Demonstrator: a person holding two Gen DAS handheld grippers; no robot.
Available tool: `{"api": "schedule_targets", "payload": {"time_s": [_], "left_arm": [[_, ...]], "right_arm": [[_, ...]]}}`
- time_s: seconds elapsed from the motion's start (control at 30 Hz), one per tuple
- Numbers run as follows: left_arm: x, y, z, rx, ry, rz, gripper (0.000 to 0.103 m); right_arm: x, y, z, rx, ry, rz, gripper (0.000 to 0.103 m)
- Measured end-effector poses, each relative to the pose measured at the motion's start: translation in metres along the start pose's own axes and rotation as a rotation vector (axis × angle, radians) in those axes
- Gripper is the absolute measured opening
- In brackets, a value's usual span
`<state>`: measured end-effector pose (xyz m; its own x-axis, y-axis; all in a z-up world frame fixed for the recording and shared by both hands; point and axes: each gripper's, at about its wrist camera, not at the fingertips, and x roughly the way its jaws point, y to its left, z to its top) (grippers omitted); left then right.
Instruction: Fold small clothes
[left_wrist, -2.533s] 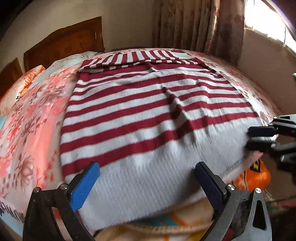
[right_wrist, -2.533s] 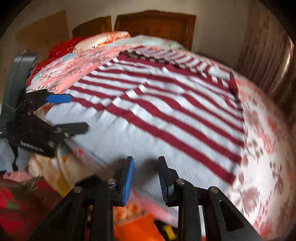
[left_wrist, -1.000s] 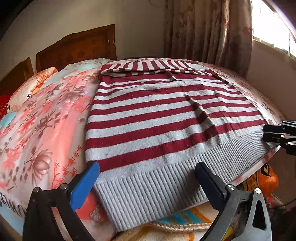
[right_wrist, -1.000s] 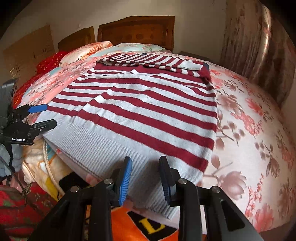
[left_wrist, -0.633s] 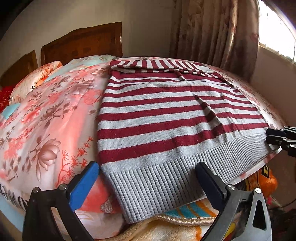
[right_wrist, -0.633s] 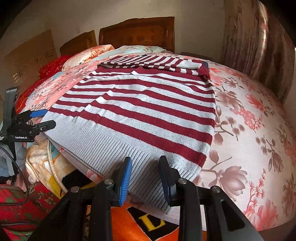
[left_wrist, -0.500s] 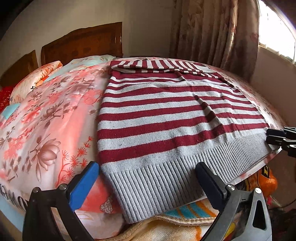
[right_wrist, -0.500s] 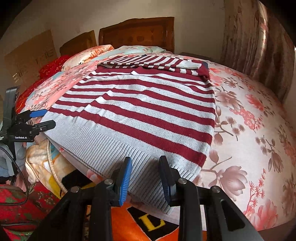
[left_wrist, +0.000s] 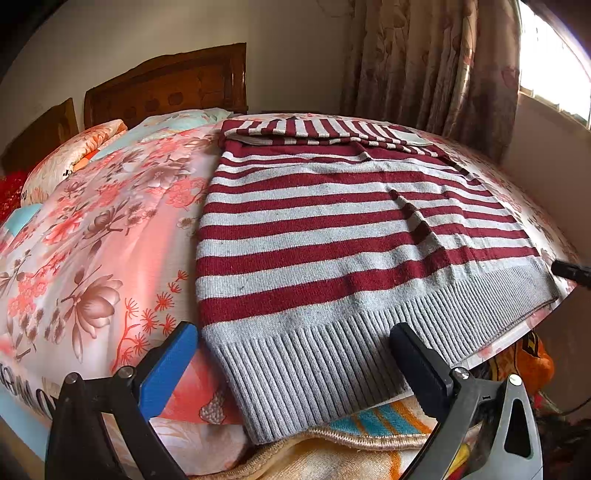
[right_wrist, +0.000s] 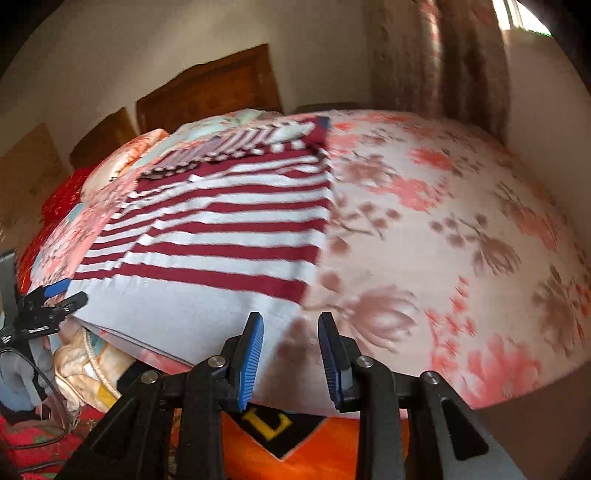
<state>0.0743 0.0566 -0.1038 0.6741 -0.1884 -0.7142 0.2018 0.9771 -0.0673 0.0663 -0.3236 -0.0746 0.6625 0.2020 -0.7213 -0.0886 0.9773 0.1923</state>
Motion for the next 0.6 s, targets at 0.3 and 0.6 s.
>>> {"api": "schedule_targets", "payload": {"time_s": [0.3,0.6], "left_arm": [[-0.019,0.040,-0.006,-0.217,-0.036,-0.168,0.103],[-0.017,0.013,-0.005,-0.135,-0.019,-0.191,0.103]], "right_arm": [[0.008,0.010,-0.006,-0.023,0.040,0.071,0.032],[0.010,0.031,-0.006,-0.059,0.068,0.075,0.032]]}}
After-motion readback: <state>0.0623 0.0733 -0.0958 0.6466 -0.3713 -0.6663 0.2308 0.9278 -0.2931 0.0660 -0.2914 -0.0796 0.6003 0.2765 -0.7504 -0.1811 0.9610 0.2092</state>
